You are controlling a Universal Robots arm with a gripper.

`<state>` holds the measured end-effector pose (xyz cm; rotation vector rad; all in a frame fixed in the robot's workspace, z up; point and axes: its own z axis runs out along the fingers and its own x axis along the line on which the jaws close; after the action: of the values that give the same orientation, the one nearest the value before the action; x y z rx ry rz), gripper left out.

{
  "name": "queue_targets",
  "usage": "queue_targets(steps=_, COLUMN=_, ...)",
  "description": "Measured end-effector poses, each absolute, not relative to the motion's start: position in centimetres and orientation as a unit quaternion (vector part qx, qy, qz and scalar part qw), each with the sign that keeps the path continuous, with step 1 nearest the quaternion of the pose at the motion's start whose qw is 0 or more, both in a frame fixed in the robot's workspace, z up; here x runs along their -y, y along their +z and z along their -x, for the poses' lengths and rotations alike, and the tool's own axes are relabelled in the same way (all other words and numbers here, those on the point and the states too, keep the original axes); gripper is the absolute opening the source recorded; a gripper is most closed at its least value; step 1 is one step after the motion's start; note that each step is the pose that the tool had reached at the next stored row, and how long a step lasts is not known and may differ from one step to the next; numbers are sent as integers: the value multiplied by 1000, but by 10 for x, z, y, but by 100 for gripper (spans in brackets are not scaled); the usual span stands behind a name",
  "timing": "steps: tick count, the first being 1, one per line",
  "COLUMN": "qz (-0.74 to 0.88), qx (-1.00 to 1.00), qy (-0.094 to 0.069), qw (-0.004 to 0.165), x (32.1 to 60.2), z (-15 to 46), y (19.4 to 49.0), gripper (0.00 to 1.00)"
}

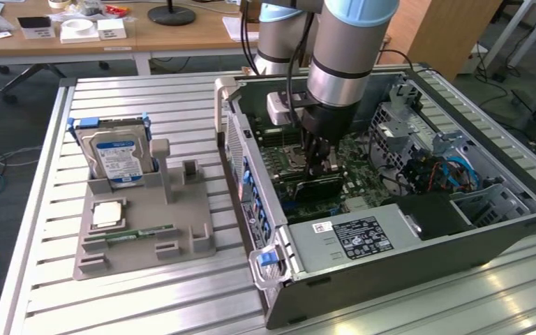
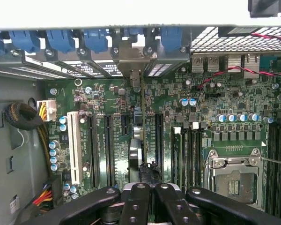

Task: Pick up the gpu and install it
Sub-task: 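Press down on the gpu until it lock into place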

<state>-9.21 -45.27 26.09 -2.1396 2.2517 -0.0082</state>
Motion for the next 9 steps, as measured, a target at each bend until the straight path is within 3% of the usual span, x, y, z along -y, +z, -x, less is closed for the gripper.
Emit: queue_targets(steps=9, qz=689, qx=-725, qy=-2, qw=18, x=453, z=92, y=261, gripper=11)
